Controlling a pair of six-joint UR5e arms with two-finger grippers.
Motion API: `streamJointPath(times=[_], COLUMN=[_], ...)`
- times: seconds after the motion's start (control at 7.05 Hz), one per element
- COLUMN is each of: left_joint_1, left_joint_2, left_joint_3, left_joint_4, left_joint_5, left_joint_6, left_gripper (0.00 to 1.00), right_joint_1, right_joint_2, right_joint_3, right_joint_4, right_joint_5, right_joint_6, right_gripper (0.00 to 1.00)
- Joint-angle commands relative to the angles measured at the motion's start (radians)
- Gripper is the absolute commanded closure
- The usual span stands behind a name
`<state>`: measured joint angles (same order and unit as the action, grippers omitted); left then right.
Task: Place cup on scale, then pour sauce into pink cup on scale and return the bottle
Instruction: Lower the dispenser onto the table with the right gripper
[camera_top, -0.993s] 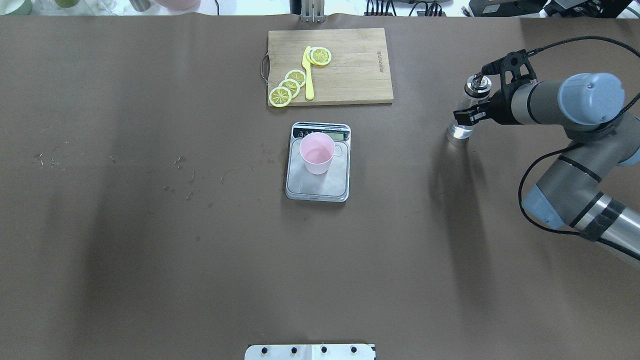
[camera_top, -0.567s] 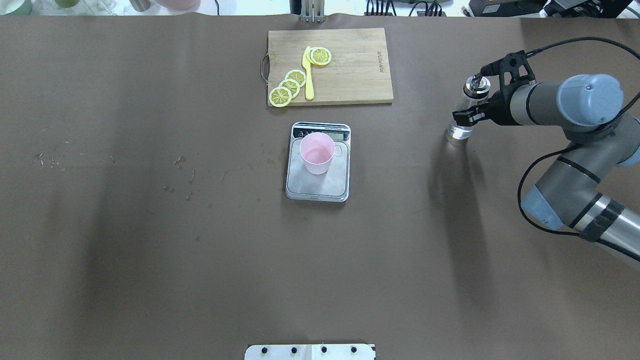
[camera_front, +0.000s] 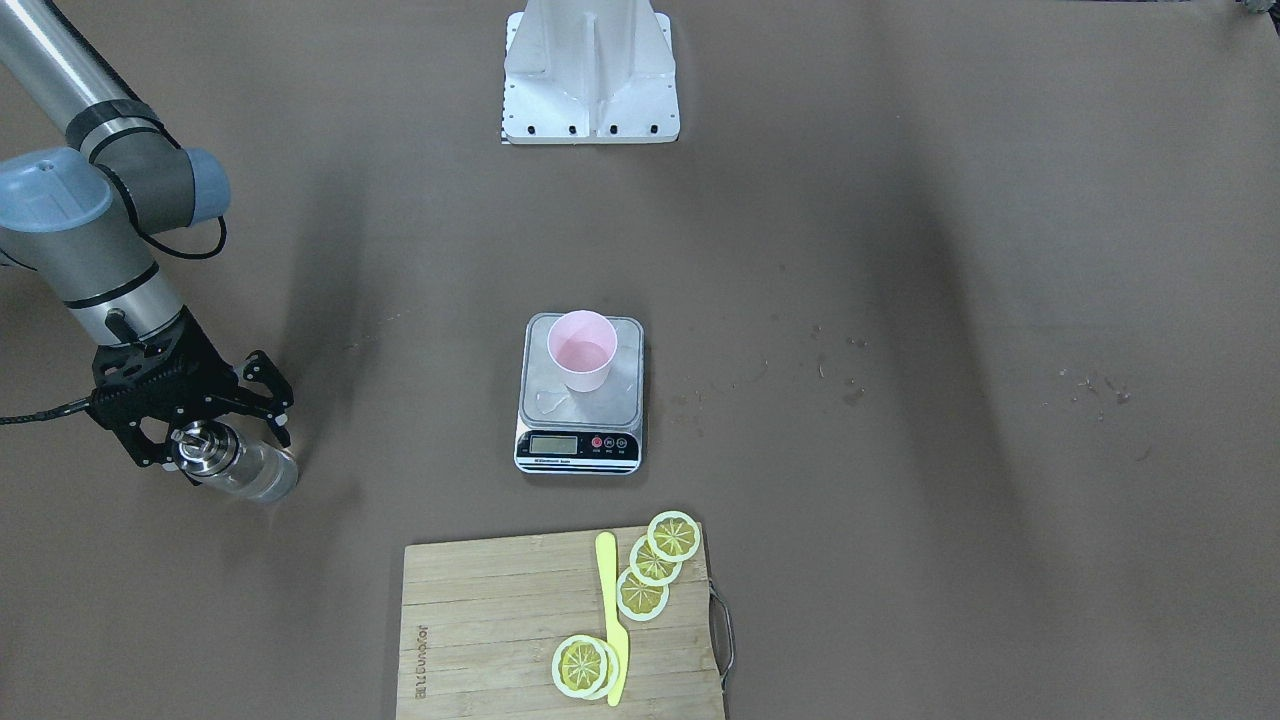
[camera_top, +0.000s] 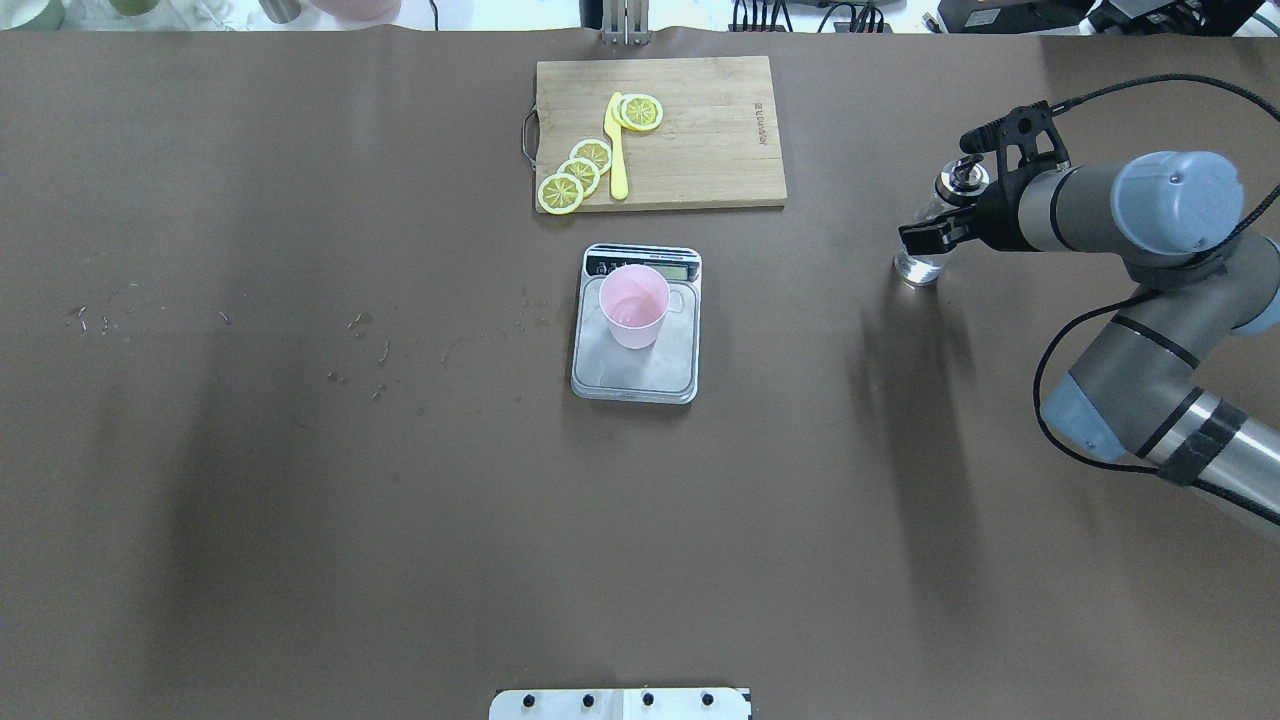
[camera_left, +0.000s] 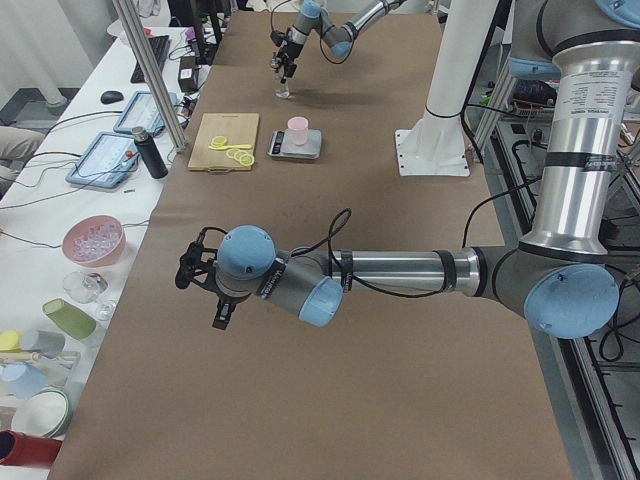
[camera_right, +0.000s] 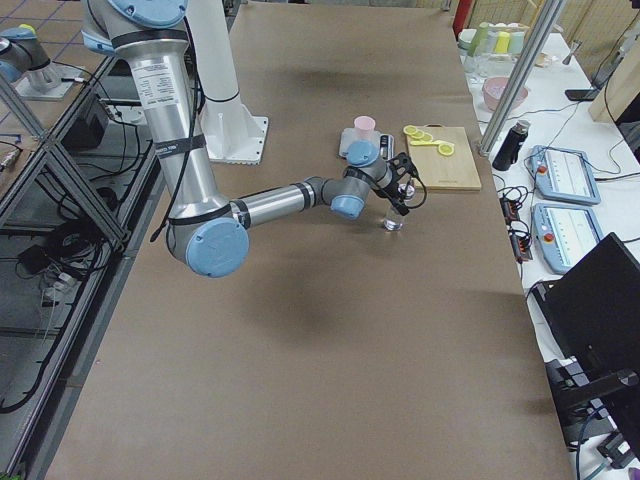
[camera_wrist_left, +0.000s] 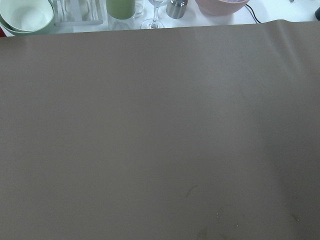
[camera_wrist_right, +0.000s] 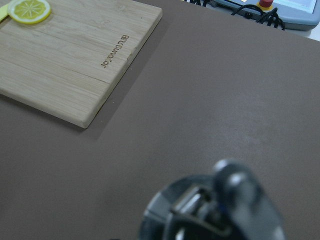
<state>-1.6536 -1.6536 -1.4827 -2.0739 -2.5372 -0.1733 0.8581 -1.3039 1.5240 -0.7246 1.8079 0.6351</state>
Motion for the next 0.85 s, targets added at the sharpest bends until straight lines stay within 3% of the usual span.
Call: streamJointPath(times=[0.0,0.71], left_joint_1=[0.000,0.000], left_joint_2=[0.000,0.000], left_joint_3=[-0.001,-0.005], left_joint_4=[0.000,0.000], left_joint_5=[0.000,0.000], left_joint_6=[0.000,0.000], left_gripper=[0.03,0.03], right_joint_1=[0.001,0.004], right_joint_2=[-0.003,-0.153], right_joint_3=[0.001,0.089], right_joint_4=[0.001,0.082], right_joint_5=[0.002,0.001], right_joint_6=[-0.006,0.002], right_gripper=[0.00,0.00])
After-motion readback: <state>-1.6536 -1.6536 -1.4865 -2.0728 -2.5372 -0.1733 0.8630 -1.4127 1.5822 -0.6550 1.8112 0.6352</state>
